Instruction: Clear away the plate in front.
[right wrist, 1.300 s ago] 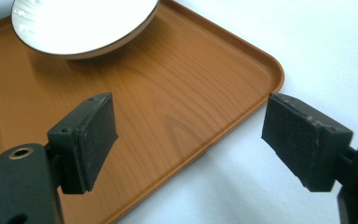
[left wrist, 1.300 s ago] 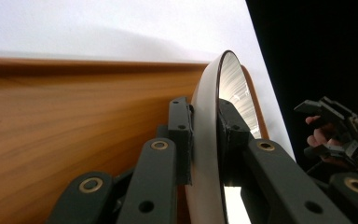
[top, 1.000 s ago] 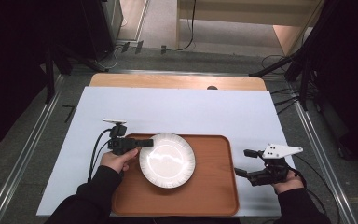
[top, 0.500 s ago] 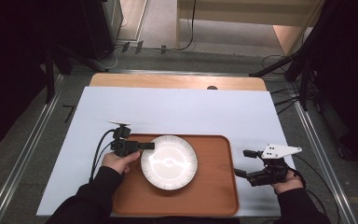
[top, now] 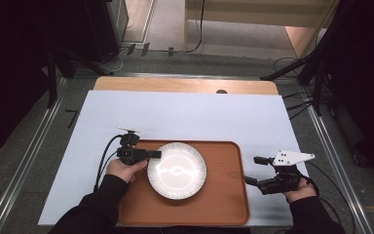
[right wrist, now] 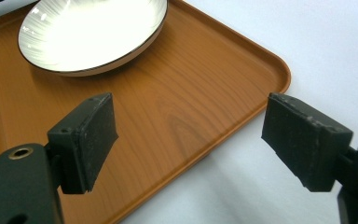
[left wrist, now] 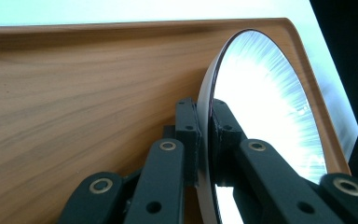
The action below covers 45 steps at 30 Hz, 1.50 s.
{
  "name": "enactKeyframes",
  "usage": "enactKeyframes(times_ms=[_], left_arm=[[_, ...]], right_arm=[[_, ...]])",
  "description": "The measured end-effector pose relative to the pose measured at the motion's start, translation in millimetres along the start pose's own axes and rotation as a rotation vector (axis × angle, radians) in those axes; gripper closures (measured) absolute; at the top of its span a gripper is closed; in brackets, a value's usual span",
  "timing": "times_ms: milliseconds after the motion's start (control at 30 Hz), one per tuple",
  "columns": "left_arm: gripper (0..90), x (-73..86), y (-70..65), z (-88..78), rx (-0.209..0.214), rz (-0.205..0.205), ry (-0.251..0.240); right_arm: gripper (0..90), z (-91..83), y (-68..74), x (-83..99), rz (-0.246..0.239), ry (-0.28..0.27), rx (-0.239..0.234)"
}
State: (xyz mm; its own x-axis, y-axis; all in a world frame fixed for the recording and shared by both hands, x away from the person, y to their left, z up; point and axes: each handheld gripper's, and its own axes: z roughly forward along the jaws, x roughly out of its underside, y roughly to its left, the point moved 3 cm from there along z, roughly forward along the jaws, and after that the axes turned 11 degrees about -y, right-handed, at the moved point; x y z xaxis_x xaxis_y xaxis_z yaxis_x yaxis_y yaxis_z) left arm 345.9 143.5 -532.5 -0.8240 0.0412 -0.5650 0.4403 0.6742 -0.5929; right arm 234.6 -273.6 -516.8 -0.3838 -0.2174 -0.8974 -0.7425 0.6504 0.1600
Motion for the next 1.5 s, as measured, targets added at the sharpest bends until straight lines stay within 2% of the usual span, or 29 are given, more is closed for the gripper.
enactKeyframes(times_ms=[267, 433, 800, 867, 900, 1067, 1233, 1333, 1367, 1400, 1433, 1500], left_arm=[[83.5, 0.3, 0.4, 1.1, -0.017, 0.018, 0.019], [81.2, 2.4, -0.3, 3.0, -0.049, 0.066, 0.049], [77.7, 2.5, -1.0, 3.2, -0.047, 0.076, 0.055], [75.7, 2.6, -1.2, 3.2, -0.028, 0.07, 0.055], [72.8, 2.8, -2.0, 2.9, -0.023, 0.081, 0.053], [67.3, 3.0, -3.7, 2.2, -0.004, 0.083, 0.055], [54.2, 2.6, -5.5, -0.2, 0.026, 0.083, 0.064], [50.5, 2.3, -7.9, -2.9, 0.03, 0.086, 0.066], [46.3, 1.7, -9.6, -4.8, 0.035, 0.101, 0.074], [45.0, 1.7, -9.6, -4.8, 0.035, 0.101, 0.074], [43.5, 2.1, -11.6, -6.1, 0.028, 0.131, 0.08], [42.0, 2.1, -12.7, -7.6, 0.021, 0.146, 0.089]], right_arm=[[18.7, 0.0, 0.1, 0.1, -0.002, 0.002, -0.002], [18.6, 0.3, 0.3, 0.0, -0.002, 0.001, -0.002], [18.7, 0.6, 0.8, 0.1, 0.0, 0.005, -0.007], [18.7, 0.7, 0.9, 0.0, 0.0, 0.005, -0.008], [18.7, 0.9, 1.0, 0.0, -0.002, 0.005, -0.008], [18.7, 0.8, 1.3, -0.3, -0.004, 0.006, -0.007], [18.7, 1.1, 2.8, -0.8, -0.009, 0.009, -0.008], [18.6, 1.5, 2.9, -1.2, -0.013, 0.008, -0.008], [18.7, 1.8, 3.3, -1.4, -0.012, 0.01, -0.008], [18.7, 1.8, 3.3, -1.4, -0.012, 0.01, -0.008], [18.7, 2.1, 3.3, -1.4, -0.012, 0.011, -0.007], [18.7, 2.2, 3.3, -1.3, -0.013, 0.013, -0.008]])
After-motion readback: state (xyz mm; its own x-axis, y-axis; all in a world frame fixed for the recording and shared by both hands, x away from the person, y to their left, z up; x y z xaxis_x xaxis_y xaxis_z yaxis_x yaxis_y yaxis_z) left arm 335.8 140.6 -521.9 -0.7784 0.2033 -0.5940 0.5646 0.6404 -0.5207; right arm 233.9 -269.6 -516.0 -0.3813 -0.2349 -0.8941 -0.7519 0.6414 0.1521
